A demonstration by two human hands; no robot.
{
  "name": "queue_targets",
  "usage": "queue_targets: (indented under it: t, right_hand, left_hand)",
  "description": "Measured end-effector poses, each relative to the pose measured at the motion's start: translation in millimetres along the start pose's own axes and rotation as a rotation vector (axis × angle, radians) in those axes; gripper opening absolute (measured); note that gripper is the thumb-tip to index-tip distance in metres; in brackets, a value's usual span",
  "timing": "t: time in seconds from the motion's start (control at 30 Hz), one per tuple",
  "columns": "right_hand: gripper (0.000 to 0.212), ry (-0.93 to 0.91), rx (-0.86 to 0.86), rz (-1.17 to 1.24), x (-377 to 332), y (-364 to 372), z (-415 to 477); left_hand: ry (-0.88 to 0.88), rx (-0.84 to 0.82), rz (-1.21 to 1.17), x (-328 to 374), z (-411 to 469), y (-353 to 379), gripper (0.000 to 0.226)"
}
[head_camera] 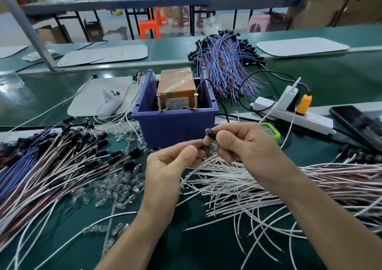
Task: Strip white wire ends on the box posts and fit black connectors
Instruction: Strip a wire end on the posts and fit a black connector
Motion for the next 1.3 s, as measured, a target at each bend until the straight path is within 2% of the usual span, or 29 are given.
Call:
queue_targets:
  t: [0.13, 0.23, 0.3, 0.4, 0.5, 0.53, 0.67, 0.8, 0.9, 1.0, 1.03, 1.13, 1.17, 1.23, 1.3]
  right_hand:
    - [0.027, -0.031, 0.013, 0.116, -23.5, 9.9, 8.8]
    - [0.026, -0.076, -0.002, 0.268, -45.6, 18.5, 14.6]
    - [0.028, -0.117, -0.018, 0.497, -60.9, 23.9, 19.3]
    - [0.034, -0.213, -0.015, 0.796, -79.7, 28.5, 27.7]
    - [0.034, -0.301, 0.004, 0.933, -89.7, 23.7, 31.3]
    - [0.033, -0.308, 0.02, 0.944, -89.5, 20.4, 31.1]
    - [0.027, -0.238, 0.142, 0.93, -77.6, 3.9, 20.0]
    - [0.02, -0.096, 0.274, 0.847, -53.1, -13.9, -3.9]
    - [0.02, 0.005, 0.406, 0.81, -30.4, -27.4, -26.6]
    - [0.017, 0.066, 0.472, 0.678, -15.8, -34.5, -44.8]
    - [0.02, 0.074, 0.522, 0.521, -13.7, -36.4, -50.3]
    - [0.03, 0.013, 0.723, -0.355, -28.7, -35.8, -60.9]
    - [0.029, -0.061, 0.705, -0.523, -39.3, -28.5, -58.6]
    - [0.026, -0.175, 0.518, -0.618, -53.9, -5.6, -45.0]
    - [0.035, -0.108, 0.268, -0.636, -53.0, 18.6, -23.4]
  left_hand:
    - [0.009, -0.203, 0.158, 7.3, -5.0, 10.8, 0.034]
    - [-0.028, -0.283, 0.196, 11.1, -5.2, 15.2, 0.066]
    - [-0.042, -0.302, 0.213, 14.6, -6.3, 16.8, 0.081]
    - [0.0, -0.323, 0.199, 21.4, -9.2, 20.3, 0.062]
    - [0.034, -0.178, 0.2, 32.5, -6.4, 10.4, 0.024]
    - [0.044, -0.131, 0.19, 36.8, -5.8, 5.5, 0.019]
    - [0.089, 0.066, 0.148, 54.3, -4.3, -16.4, 0.028]
    - [0.135, 0.197, 0.27, 67.7, -4.5, -35.8, 0.029]
    - [0.053, 0.176, 0.479, 70.5, -4.7, -43.2, 0.031]
    - [0.018, 0.15, 0.564, 69.4, -3.1, -43.7, 0.031]
    - [0.038, 0.144, 0.585, 69.1, -3.5, -42.0, 0.031]
    - [0.138, 0.08, 0.677, 67.0, -6.5, -29.3, 0.028]
    - [0.172, 0.049, 0.701, 65.0, -7.2, -23.7, 0.026]
    - [0.233, 0.022, 0.729, 61.1, -8.4, -14.3, 0.024]
    - [0.261, 0.04, 0.691, 57.7, -7.7, -9.1, 0.022]
Point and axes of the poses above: each hand's wrist, its own z-axis towards the middle knuckle, its own y-axis out of the palm, x = y × z, the point moved 3 cm from there along z, towards the middle knuckle, and after that the axes turned 11 degrees about -x, right-handed, at the moved point
